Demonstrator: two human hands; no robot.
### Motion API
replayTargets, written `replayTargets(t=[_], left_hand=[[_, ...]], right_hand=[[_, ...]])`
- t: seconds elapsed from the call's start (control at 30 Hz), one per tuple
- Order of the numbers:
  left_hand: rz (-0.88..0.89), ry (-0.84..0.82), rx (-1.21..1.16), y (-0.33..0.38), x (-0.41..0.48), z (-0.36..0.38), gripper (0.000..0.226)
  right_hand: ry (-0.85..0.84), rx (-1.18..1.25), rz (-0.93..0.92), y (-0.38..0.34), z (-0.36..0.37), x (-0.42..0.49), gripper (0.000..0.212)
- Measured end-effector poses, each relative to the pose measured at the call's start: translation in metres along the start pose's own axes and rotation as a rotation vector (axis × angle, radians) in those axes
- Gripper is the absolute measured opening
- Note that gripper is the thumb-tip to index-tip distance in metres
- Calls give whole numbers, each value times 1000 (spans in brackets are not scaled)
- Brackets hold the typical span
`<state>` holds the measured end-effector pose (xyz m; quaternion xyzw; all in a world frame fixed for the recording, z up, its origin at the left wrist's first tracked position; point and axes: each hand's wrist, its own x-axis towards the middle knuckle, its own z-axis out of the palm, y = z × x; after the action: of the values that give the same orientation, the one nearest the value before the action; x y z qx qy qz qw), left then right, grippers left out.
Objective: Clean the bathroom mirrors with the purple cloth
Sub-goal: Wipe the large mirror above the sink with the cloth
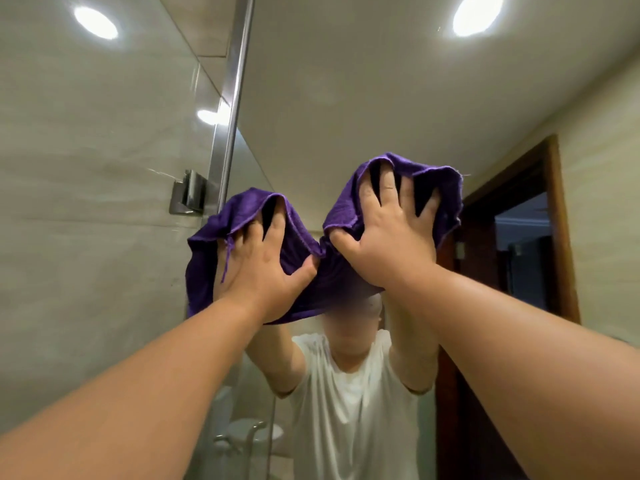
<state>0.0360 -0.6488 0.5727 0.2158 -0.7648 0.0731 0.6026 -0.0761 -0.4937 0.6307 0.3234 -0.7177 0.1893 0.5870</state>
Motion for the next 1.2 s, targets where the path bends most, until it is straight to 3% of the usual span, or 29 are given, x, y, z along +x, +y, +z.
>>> replayTargets(t=[0.17, 0.33, 0.5, 0.57, 0.67, 0.87, 1.2], left_hand=[[50, 4, -93, -9, 11, -5, 92], [66, 56, -215, -13, 12, -4, 94], [33, 45, -147, -15, 10, -7, 95], [23, 19, -148, -12, 11, -10, 95], [-60, -18, -123, -5, 18, -12, 96], [-280, 116, -69, 41, 53, -4, 102], [-108, 39, -73, 72, 71, -1, 92]], right_hand=[[-10, -27, -159, -30, 0, 32, 90], [-84, 48, -488, -68, -1, 57, 70], [-75, 102, -538, -69, 1, 61, 67], [-49, 93, -495, -59, 0, 59, 70], [-5, 126, -243, -23, -5, 57, 82], [80, 161, 114, 50, -9, 38, 88], [126, 145, 256, 84, -12, 29, 87]])
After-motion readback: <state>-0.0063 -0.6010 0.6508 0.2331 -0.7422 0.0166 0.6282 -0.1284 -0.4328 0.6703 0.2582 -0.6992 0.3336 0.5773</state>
